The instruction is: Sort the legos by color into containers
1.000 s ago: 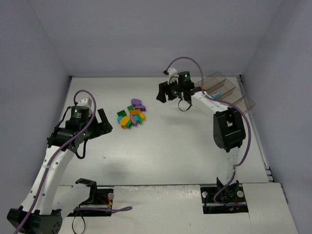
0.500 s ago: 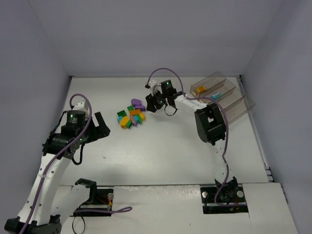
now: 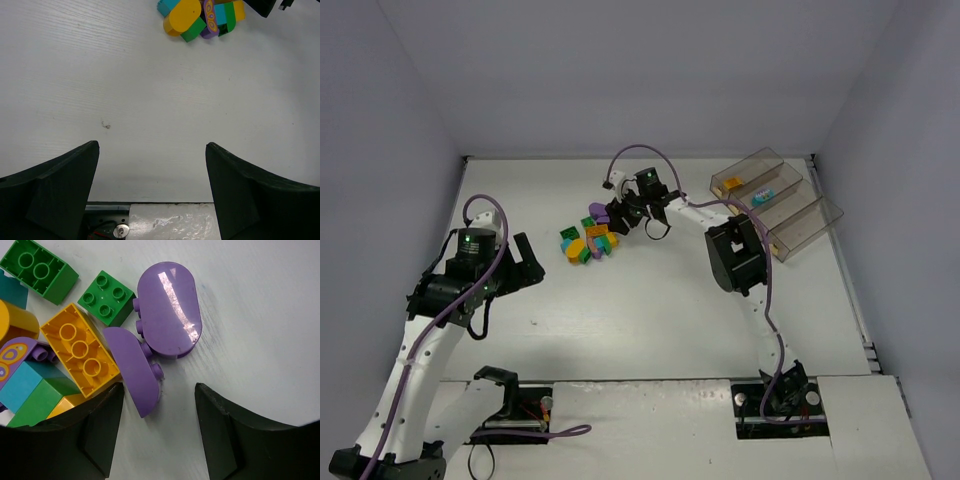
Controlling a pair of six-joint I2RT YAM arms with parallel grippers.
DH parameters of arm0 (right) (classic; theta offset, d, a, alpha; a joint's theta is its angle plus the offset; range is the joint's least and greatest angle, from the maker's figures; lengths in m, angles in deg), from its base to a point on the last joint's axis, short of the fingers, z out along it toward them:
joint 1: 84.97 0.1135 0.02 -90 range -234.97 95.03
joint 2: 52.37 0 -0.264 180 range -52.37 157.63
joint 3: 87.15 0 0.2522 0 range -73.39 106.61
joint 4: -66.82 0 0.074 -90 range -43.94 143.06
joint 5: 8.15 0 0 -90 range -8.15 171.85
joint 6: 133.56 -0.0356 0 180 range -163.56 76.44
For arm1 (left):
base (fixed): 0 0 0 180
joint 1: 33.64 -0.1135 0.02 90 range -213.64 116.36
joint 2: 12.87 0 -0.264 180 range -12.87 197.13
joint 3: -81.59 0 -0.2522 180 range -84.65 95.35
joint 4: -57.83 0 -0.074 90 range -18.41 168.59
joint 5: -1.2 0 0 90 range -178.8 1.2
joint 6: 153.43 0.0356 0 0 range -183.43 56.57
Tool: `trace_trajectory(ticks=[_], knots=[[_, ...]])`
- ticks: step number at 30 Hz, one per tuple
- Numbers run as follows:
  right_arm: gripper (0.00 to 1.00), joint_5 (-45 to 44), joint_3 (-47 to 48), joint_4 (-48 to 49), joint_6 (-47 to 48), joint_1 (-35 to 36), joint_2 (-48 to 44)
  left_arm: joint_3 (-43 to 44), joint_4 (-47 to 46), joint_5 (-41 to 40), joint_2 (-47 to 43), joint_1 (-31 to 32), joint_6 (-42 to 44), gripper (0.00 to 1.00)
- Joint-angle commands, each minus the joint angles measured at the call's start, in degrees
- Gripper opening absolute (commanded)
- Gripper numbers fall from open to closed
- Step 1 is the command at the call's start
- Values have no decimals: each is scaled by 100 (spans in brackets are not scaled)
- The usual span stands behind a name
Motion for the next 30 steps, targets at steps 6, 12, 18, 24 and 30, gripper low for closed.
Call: trace_trajectory(ticks=[6, 12, 18, 24, 30], knots=[[49, 166, 285, 83, 183, 164, 55, 231, 73, -123, -33, 5, 80, 81], [9, 17, -119, 100, 218, 138, -208, 196, 64, -105, -77, 5, 71, 81], [0, -343, -1164, 231, -132, -151, -1042, 143, -50, -53, -68, 5, 54, 81], [0, -1169, -2799, 969, -1351, -880, -2614, 90, -296, 35, 20, 5, 19, 81], [0, -3014, -3897, 1049, -2637, -1952, -4153, 116, -507, 114, 213, 14, -8, 81]])
